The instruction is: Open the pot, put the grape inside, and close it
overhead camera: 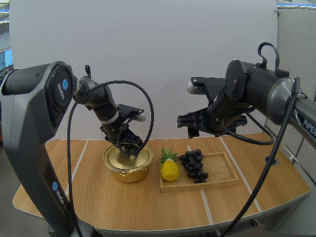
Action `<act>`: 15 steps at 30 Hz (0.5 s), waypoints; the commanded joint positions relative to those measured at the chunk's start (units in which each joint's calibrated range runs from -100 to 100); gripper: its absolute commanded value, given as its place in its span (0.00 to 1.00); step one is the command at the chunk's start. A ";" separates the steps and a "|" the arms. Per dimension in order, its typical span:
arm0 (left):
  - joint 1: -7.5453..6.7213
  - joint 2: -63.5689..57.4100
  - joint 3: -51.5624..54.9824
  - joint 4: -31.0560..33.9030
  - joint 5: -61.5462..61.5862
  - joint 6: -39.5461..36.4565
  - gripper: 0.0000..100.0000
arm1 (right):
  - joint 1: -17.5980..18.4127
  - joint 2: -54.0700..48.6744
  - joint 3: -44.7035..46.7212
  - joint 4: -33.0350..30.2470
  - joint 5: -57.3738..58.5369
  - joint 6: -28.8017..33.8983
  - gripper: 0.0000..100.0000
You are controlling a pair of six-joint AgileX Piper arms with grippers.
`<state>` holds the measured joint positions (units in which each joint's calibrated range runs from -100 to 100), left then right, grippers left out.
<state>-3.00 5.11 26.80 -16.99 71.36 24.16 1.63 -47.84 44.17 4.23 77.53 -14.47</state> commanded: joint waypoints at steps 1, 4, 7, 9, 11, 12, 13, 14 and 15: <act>-0.20 0.04 -0.70 0.00 2.15 0.21 0.60 | -0.17 -0.11 -0.63 0.18 -0.92 0.15 1.00; -0.20 0.04 -0.70 0.00 2.96 0.21 0.09 | -0.17 -0.11 -0.63 0.18 -0.92 0.15 1.00; -0.20 0.04 -0.88 0.00 3.42 0.21 0.00 | -0.17 -0.11 -0.63 0.18 -0.92 0.15 1.00; -0.20 0.04 -0.88 0.00 3.59 0.21 0.00 | -0.17 -0.11 -0.63 0.18 -0.92 0.15 1.00; -0.20 -0.12 -0.88 0.00 3.78 0.12 0.00 | -0.17 -0.11 -0.63 0.18 -0.92 0.15 1.00; -0.20 -0.45 -0.88 0.00 3.78 0.02 0.00 | -0.17 -0.11 -0.63 0.18 -0.92 0.15 1.00; -0.20 -0.96 -0.88 0.00 3.78 0.02 0.00 | -0.17 -0.11 -0.63 0.18 -0.92 0.15 1.00; -0.20 -1.61 -1.04 0.00 4.06 0.02 0.00 | -0.17 -0.11 -0.63 0.18 -0.92 0.15 1.00; -0.20 -2.49 -1.33 0.00 4.06 -0.10 0.00 | -0.17 -0.11 -0.63 0.18 -0.92 0.15 1.00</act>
<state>-3.00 5.10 26.02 -17.00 74.14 24.37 1.63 -47.84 44.17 4.23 77.53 -14.47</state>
